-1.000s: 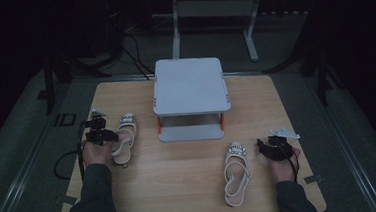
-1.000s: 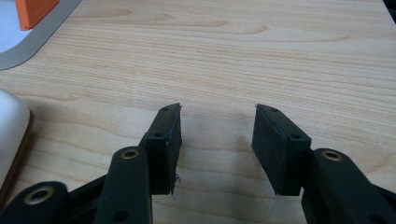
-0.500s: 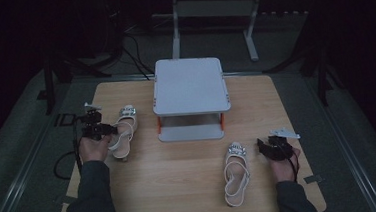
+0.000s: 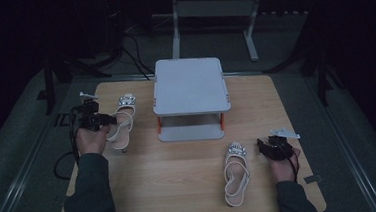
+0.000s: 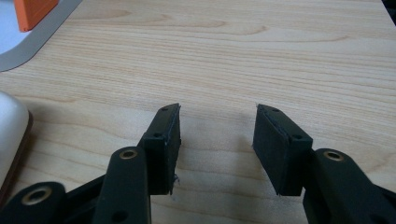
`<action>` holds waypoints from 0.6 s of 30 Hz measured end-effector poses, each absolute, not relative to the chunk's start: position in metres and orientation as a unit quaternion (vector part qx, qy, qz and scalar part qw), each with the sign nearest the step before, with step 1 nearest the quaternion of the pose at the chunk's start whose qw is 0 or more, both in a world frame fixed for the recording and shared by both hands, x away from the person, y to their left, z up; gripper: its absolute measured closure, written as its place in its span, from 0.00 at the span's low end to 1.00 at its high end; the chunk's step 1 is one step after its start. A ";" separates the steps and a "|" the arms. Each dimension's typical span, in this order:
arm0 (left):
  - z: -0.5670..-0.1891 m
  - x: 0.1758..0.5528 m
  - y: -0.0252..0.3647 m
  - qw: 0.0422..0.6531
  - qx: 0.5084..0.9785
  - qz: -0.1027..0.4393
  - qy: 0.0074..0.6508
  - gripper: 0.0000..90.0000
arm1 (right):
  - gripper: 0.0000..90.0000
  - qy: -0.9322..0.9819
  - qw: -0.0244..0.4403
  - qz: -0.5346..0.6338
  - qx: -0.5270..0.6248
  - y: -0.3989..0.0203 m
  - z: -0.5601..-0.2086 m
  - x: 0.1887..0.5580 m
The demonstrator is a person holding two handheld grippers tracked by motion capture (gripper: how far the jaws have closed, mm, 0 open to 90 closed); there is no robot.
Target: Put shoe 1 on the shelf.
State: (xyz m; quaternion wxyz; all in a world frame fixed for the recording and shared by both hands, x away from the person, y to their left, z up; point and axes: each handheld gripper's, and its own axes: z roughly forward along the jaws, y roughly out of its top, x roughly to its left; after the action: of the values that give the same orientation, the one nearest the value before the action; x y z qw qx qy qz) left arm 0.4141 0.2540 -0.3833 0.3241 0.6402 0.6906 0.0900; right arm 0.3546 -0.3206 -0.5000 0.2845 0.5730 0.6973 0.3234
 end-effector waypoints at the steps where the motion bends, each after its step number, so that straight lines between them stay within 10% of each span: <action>1: -0.382 0.414 0.254 0.326 0.640 0.091 0.690 0.91 | 0.57 0.697 0.285 0.323 0.573 -0.321 -0.500 0.355; 18: -0.343 0.422 0.246 0.352 0.634 0.099 0.682 0.91 | 0.57 0.697 0.284 0.323 0.573 -0.320 -0.500 0.355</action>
State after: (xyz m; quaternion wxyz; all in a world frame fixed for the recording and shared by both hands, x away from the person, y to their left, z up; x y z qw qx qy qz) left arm 0.4223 0.2463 -0.3429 0.3521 0.6336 0.6818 0.0991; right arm 0.3548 -0.3205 -0.5001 0.2842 0.5734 0.6970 0.3235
